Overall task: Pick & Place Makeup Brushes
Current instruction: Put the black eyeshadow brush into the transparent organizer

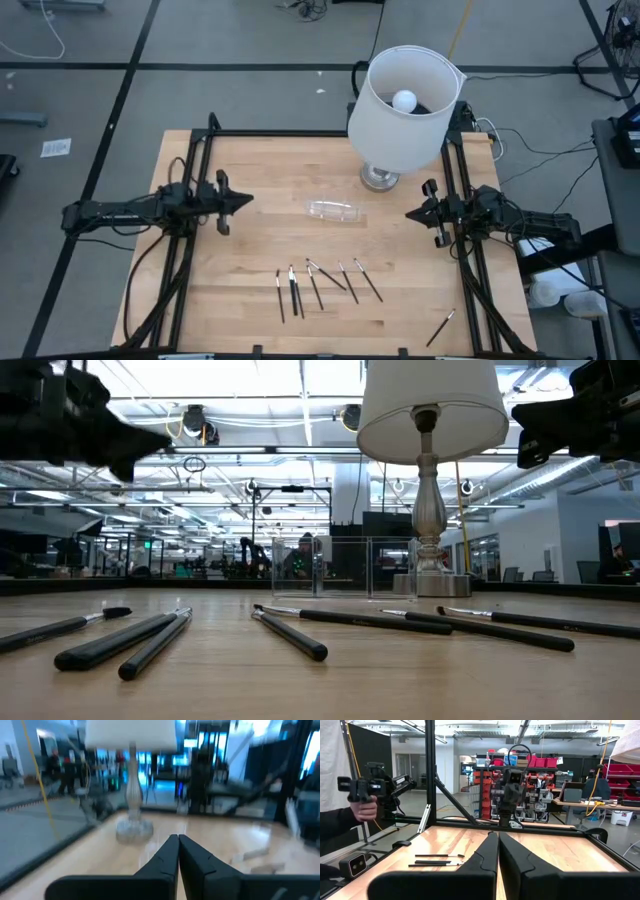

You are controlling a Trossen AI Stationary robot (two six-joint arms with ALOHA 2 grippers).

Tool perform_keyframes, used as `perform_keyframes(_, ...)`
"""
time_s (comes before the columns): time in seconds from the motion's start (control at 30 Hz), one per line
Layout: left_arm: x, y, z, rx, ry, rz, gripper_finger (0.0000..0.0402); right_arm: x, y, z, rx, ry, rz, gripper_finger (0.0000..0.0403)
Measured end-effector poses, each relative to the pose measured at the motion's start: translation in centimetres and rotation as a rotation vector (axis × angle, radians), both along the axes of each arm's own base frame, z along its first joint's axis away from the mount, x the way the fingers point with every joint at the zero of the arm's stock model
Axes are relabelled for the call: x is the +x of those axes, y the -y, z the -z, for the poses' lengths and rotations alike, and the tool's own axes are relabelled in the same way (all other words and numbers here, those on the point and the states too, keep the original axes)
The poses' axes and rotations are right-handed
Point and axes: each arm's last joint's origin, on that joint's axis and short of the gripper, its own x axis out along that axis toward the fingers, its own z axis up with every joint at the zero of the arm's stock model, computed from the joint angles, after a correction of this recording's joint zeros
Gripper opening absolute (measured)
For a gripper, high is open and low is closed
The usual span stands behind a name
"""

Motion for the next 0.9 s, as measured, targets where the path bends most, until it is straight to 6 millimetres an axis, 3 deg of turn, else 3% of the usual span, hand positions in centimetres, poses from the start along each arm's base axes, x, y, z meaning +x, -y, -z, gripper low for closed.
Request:
perform_keyframes(0.6,-0.1,-0.2,-0.7,-0.107,0.093,-0.049,0.0017,0.0,0.0,0.0,0.000,0.003,0.000,0.0000)
perform_keyframes(0.77,0.0,-0.2,-0.5,0.035,0.050,-0.071,0.0017,0.0,0.0,0.0,0.000,0.003,0.000,0.0000)
perform_keyframes(0.9,-0.2,-0.3,-1.7,0.046,0.164,-0.129,0.0017,0.0,0.0,-0.1,-0.004,0.017,0.000,0.0000)
